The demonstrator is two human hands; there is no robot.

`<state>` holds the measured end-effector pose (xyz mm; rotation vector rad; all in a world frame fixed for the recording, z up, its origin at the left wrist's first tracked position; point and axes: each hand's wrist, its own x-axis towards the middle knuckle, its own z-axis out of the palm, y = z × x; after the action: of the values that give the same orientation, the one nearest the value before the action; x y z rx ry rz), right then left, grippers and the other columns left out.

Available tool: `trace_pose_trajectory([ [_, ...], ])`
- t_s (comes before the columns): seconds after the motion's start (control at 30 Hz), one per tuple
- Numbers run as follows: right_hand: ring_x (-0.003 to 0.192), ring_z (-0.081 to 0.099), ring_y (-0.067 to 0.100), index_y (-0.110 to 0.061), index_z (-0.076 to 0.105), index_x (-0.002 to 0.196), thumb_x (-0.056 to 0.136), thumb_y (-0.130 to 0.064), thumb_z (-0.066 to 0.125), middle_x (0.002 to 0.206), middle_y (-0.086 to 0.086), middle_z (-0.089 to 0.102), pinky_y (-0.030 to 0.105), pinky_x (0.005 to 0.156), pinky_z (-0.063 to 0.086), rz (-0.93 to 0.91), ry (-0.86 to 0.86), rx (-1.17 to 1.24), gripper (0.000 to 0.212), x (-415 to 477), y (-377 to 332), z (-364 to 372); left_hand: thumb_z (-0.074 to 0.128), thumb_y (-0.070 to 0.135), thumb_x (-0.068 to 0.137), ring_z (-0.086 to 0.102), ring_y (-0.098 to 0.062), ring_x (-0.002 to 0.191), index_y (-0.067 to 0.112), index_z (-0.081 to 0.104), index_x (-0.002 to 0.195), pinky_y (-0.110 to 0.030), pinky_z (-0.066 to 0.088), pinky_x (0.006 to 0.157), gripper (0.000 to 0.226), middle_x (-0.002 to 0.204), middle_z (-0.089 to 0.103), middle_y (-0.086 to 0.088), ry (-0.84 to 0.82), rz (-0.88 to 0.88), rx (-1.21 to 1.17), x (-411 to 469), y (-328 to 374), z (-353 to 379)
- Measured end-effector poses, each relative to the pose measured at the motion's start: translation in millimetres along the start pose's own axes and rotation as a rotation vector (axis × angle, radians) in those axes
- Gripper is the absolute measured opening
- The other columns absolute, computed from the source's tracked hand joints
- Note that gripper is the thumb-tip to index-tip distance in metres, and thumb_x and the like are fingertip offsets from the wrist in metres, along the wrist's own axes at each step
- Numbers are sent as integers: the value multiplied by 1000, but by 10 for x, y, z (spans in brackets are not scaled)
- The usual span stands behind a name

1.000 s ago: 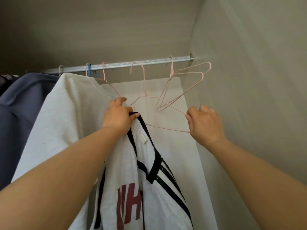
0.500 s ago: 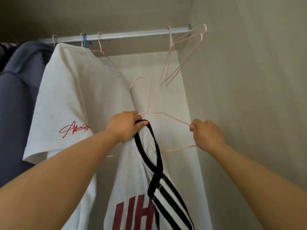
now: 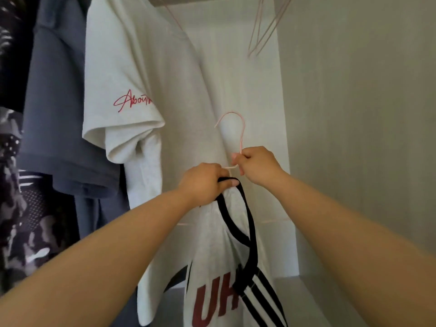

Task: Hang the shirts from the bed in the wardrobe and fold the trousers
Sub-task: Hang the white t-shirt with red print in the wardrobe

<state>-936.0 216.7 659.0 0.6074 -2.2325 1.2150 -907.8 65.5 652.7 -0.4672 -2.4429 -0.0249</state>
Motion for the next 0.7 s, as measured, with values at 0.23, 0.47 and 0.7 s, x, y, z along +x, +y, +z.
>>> trace_pose_trajectory([
  [0.23,85,62,31,-12,68,85,93,-37,49,92,10,69,35,77,50,74,13,-58,32,-555,283,147,57,32,93,48,-4,80,9,71,87,-19,36,76,28,82,52,8,147,-381,-470,-1024,-98,365],
  [0.47,77,55,26,-12,69,89,95,-31,46,81,5,64,29,62,31,45,5,54,31,-1347,577,497,57,40,92,62,-16,91,21,72,95,-30,49,86,24,95,69,0,263,-956,-713,-1964,112,493],
  [0.7,71,47,22,-8,67,91,94,-25,52,67,0,53,26,56,22,75,-72,299,23,-2130,747,917,64,40,87,61,-26,92,17,67,78,-33,48,87,25,88,67,-4,396,-1464,-597,-3134,336,564],
])
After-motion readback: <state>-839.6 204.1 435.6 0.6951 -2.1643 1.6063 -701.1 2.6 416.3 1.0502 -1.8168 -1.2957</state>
